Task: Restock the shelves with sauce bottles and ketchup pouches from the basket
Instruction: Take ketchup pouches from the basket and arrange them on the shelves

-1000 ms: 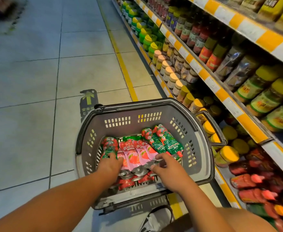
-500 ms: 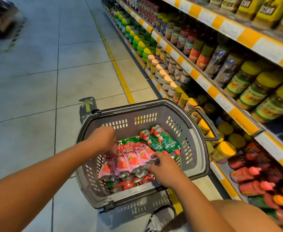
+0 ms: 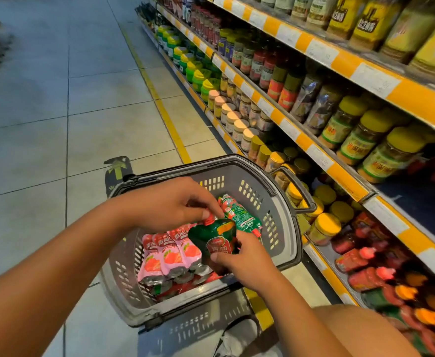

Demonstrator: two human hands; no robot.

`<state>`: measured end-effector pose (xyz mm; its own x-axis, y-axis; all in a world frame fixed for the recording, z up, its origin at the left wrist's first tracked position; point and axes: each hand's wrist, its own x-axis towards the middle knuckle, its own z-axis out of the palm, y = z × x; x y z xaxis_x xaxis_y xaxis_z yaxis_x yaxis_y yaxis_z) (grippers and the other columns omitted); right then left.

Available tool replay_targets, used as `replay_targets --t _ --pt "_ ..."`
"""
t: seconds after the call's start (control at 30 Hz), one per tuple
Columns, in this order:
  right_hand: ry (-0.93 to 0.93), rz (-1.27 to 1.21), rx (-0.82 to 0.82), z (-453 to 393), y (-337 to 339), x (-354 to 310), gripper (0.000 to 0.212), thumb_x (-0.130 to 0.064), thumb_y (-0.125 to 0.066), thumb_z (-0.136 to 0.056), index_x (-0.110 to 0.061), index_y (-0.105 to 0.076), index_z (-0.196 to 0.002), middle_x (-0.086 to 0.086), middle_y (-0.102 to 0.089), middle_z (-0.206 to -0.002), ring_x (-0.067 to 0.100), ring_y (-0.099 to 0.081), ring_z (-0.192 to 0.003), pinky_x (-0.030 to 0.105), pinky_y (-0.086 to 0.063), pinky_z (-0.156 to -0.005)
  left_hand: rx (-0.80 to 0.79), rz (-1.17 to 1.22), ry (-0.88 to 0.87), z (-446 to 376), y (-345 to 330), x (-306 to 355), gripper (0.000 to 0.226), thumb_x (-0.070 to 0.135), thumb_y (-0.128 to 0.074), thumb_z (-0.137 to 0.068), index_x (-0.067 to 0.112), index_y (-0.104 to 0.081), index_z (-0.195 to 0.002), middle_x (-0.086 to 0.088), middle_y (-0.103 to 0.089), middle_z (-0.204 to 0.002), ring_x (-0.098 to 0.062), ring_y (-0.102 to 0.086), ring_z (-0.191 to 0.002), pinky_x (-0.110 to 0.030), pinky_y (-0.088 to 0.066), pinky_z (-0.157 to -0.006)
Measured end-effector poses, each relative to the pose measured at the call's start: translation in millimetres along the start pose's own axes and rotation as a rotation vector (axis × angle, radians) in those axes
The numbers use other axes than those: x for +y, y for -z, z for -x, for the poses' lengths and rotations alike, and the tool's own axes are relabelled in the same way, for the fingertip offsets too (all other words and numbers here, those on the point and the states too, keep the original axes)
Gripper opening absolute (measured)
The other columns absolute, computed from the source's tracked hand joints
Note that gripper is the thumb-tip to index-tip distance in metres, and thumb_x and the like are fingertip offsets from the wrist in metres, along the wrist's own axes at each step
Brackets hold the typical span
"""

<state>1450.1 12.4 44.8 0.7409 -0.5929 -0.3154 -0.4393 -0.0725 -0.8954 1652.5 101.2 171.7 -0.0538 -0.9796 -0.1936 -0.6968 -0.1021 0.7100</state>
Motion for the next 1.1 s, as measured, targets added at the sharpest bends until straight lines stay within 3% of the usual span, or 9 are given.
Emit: replay_targets --t 0.1,0.17,0.23,0.4,0.5,0.63,0.77,0.93,1.1 --pt "-0.006 -0.073 0.148 4.3 9.3 1.9 0.016 -0.018 -0.083 -0.086 -0.023 -0.074 -0.098 -0.011 -0.077 -0.082 -0.002 -0.07 -0.075 0.015 -0.052 -0.066 0.274 0.305 0.041 -15.8 -12.6 -6.7 0.022 0.018 -0.058 -0.104 0.023 -0.077 -0.115 0.001 -0.078 -0.1 -0.016 -0.073 -0.094 -0.034 -0.059 -0.085" --pt "-0.029 -0.161 0.248 4.7 17.4 5.9 0.016 -0.019 -0.083 -0.086 -0.018 -0.076 -0.1 -0.007 -0.079 -0.085 0.003 -0.073 -0.078 0.022 -0.056 -0.069 0.506 0.367 0.135 -33.5 -28.4 -28.3 0.018 0.017 -0.06 -0.103 0.021 -0.077 -0.105 0.001 -0.078 -0.093 -0.016 -0.073 -0.09 -0.039 -0.058 -0.083" --pt "-0.048 -0.271 0.347 5.3 27.4 9.1 0.015 -0.018 -0.082 -0.087 -0.017 -0.077 -0.101 -0.003 -0.08 -0.088 0.013 -0.076 -0.083 0.03 -0.059 -0.07 0.587 0.247 0.265 -53.0 -51.3 -60.6 0.017 0.015 -0.063 -0.098 0.025 -0.077 -0.097 0.005 -0.077 -0.09 -0.01 -0.072 -0.086 -0.035 -0.057 -0.081" --pt "-0.078 -0.504 0.562 8.9 51.2 17.3 0.014 -0.017 -0.081 -0.088 -0.012 -0.077 -0.1 0.003 -0.081 -0.093 0.027 -0.078 -0.089 0.051 -0.064 -0.08 0.386 0.021 0.353 -93.3 -128.8 -131.7 0.021 0.011 -0.064 -0.09 0.025 -0.074 -0.102 0.005 -0.073 -0.11 -0.015 -0.068 -0.104 -0.039 -0.055 -0.093" --pt "-0.086 -0.568 0.62 12.4 62.1 19.2 0.017 -0.014 -0.081 -0.088 -0.011 -0.076 -0.104 0.004 -0.081 -0.098 0.025 -0.077 -0.093 0.051 -0.063 -0.086 0.256 -0.175 0.333 -118.4 -165.3 -151.8 0.033 0.021 -0.066 -0.092 0.022 -0.066 -0.125 -0.002 -0.063 -0.128 -0.023 -0.059 -0.12 -0.04 -0.05 -0.101" --pt "-0.065 -0.572 0.658 19.0 70.7 20.1 0.013 -0.01 -0.079 -0.089 -0.012 -0.076 -0.101 0.002 -0.081 -0.096 0.018 -0.077 -0.089 0.036 -0.061 -0.074 0.122 -0.409 0.291 -141.4 -188.0 -175.3 0.059 0.034 -0.065 -0.093 0.022 -0.046 -0.148 -0.007 -0.05 -0.142 -0.028 -0.052 -0.128 -0.046 -0.052 -0.101" --pt "-0.071 -0.573 0.674 21.7 76.2 21.8 0.016 -0.014 -0.08 -0.089 -0.012 -0.075 -0.105 0.0 -0.08 -0.097 0.01 -0.075 -0.082 0.025 -0.056 -0.063 0.077 -0.465 0.274 -155.7 -193.8 -186.9 0.062 0.039 -0.061 -0.092 0.019 -0.043 -0.148 -0.004 -0.046 -0.15 -0.027 -0.043 -0.139 -0.05 -0.05 -0.106" --pt "-0.092 -0.574 0.698 22.5 81.1 24.8 0.021 -0.014 -0.08 -0.088 -0.011 -0.075 -0.108 0.001 -0.08 -0.098 0.001 -0.071 -0.072 0.012 -0.048 -0.053 0.085 -0.284 0.227 -152.8 -192.3 -200.4 0.064 0.024 -0.054 -0.095 0.017 -0.039 -0.157 -0.005 -0.036 -0.164 -0.024 -0.029 -0.152 -0.046 -0.024 -0.126" --pt "-0.112 -0.562 0.716 21.5 84.3 30.6 0.023 -0.015 -0.081 -0.087 -0.015 -0.074 -0.108 -0.002 -0.08 -0.099 0.005 -0.074 -0.08 0.015 -0.051 -0.058 0.038 -0.585 0.129 -154.5 -179.8 -224.1 0.078 0.017 -0.069 -0.086 0.022 -0.035 -0.157 -0.004 -0.039 -0.156 -0.028 -0.04 -0.14 -0.047 -0.055 -0.097"
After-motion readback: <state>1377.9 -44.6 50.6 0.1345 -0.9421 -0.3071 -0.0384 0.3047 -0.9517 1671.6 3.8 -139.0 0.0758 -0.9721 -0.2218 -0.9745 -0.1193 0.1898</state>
